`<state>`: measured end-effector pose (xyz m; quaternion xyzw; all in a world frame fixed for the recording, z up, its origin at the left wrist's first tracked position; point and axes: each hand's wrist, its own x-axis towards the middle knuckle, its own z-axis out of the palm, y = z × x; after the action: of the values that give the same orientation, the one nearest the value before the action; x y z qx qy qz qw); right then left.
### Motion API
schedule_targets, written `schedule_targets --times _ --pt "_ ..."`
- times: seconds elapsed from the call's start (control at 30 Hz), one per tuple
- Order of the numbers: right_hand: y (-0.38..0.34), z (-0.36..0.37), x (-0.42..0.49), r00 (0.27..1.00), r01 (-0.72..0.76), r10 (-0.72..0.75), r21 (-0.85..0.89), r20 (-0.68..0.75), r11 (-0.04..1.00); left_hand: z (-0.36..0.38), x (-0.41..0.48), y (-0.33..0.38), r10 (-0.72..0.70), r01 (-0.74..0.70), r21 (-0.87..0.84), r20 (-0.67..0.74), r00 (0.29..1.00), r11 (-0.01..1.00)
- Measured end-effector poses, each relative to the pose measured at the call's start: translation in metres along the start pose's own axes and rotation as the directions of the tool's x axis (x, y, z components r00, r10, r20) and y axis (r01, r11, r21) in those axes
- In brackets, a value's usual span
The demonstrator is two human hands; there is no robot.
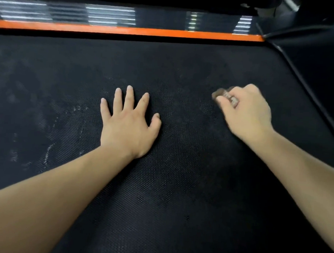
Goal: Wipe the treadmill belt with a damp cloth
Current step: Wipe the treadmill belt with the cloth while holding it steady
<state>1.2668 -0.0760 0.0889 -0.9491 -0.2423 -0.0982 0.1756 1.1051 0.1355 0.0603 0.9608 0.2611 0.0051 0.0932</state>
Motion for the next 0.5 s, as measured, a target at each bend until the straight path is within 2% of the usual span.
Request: schedule_targets --times 0.1,0.13,0.17,0.23,0.3,0.33,0.37,0.43,0.47,0.5 --pt "-0.031 0.0 -0.06 0.953 0.28 -0.292 0.131 0.084 0.951 0.0 0.001 0.0 0.005 -0.005 -0.007 -0.006 1.0 1.0" --pt "-0.028 -0.004 -0.067 0.934 0.325 -0.343 0.156 0.103 0.933 0.0 0.0 0.0 0.006 -0.006 -0.01 -0.008 1.0 1.0" --pt "-0.021 -0.008 -0.061 0.941 0.311 -0.323 0.117 0.104 0.943 0.0 0.0 0.0 0.006 -0.006 -0.013 -0.01 1.0 1.0" --pt "0.0 -0.011 -0.032 0.991 0.12 -0.12 -0.008 0.056 0.993 0.0 -0.001 0.0 0.008 -0.008 -0.021 -0.011 1.0 1.0" --pt "0.004 -0.01 -0.039 1.0 0.012 -0.012 -0.009 0.005 1.0 0.0 -0.001 0.0 0.012 -0.012 -0.027 -0.012 1.0 1.0" --pt "-0.002 -0.012 -0.057 0.998 0.061 -0.061 0.028 0.012 0.998 -0.001 0.0 0.001 0.012 -0.012 -0.035 -0.016 1.0 0.999" --pt "-0.014 -0.014 -0.082 0.982 0.178 -0.184 0.101 0.051 0.979 -0.001 0.0 0.001 0.009 -0.011 -0.047 -0.028 1.0 0.999" --pt "-0.021 -0.023 -0.119 0.898 0.358 -0.402 0.238 0.178 0.903 -0.003 -0.004 0.002 0.022 -0.032 -0.103 -0.097 0.995 0.994" --pt "-0.015 -0.027 -0.117 0.891 0.364 -0.411 0.237 0.192 0.9 -0.004 -0.007 0.003 0.047 -0.066 -0.14 -0.136 0.99 0.988" --pt "-0.005 -0.029 -0.103 0.93 0.303 -0.334 0.193 0.156 0.933 -0.005 -0.01 0.005 0.08 -0.109 -0.173 -0.166 0.983 0.979"
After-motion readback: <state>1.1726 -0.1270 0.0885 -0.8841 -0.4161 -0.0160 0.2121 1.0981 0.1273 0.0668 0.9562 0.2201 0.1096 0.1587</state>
